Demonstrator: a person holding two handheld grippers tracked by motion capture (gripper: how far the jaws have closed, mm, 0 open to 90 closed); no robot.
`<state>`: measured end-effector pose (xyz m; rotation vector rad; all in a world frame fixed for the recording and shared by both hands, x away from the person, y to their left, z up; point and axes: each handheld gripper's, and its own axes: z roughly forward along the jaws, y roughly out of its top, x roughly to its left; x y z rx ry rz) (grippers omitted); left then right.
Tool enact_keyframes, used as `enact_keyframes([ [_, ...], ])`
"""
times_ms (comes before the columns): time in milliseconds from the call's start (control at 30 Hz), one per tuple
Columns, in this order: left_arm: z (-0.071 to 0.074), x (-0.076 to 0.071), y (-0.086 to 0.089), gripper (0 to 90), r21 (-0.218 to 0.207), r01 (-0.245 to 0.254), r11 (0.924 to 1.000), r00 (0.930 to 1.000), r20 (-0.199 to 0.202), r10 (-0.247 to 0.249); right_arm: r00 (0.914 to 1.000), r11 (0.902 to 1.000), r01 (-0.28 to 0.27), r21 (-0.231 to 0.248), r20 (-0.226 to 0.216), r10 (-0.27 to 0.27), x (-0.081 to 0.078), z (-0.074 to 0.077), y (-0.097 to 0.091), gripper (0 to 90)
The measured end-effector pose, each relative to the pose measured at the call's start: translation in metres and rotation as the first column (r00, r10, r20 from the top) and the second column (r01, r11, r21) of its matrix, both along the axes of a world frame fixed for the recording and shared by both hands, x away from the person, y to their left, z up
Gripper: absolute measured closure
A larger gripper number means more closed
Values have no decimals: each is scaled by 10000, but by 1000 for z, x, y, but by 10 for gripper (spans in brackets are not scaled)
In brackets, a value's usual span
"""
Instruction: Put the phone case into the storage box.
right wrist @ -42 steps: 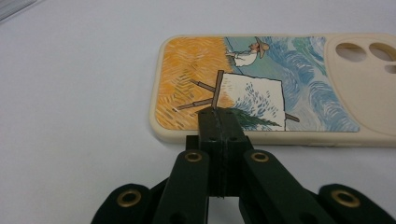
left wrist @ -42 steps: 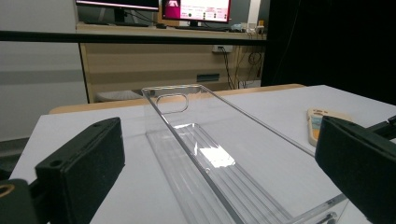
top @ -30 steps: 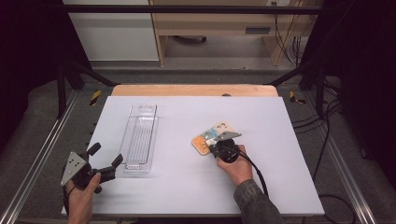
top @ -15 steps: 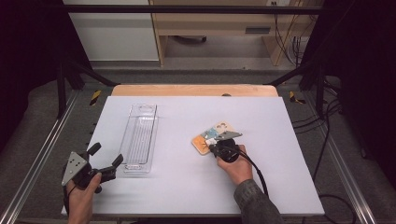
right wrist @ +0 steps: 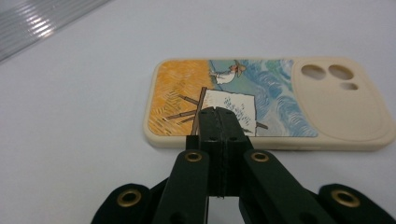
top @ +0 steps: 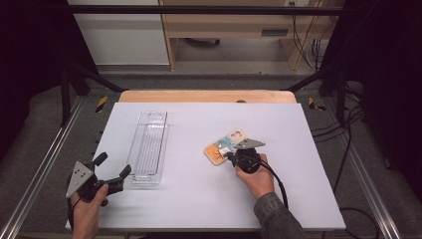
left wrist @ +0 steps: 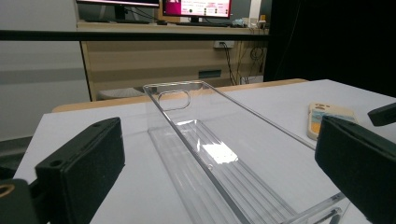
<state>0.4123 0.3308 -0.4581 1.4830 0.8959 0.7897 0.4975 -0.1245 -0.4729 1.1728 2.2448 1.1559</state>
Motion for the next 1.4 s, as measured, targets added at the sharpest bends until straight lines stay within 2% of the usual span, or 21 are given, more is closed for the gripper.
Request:
enact_keyframes([
  [233,1,-2,-3,13,217,44,9998,10000,-38,-43,9970,9984,210,521,737,-249,-20,12,-16,894],
  [467,0,-2,-4,12,266,89,9996,9999,-91,-87,9898,9908,486,1266,1269,-648,-40,14,-36,812],
  [533,1,-3,-3,12,219,57,9997,9999,-86,-55,9872,9900,559,1292,1412,-742,-44,13,-41,776],
  [900,0,-2,-3,11,156,4,9999,10000,-93,-3,9716,9779,1004,1836,1936,-1361,-59,9,-63,358],
  [1100,1,-3,-1,11,133,-51,9999,10000,-57,52,9627,9754,1144,1885,2212,-1557,-63,4,-73,212],
  [1267,1,-3,0,10,96,-84,9999,9999,-69,85,9562,9713,1239,2029,2373,-1715,-66,7,-80,131],
  [1400,1,-4,-1,11,86,-32,10000,10000,-22,32,9466,9663,1358,2186,2593,-1917,-69,9,-87,83],
])
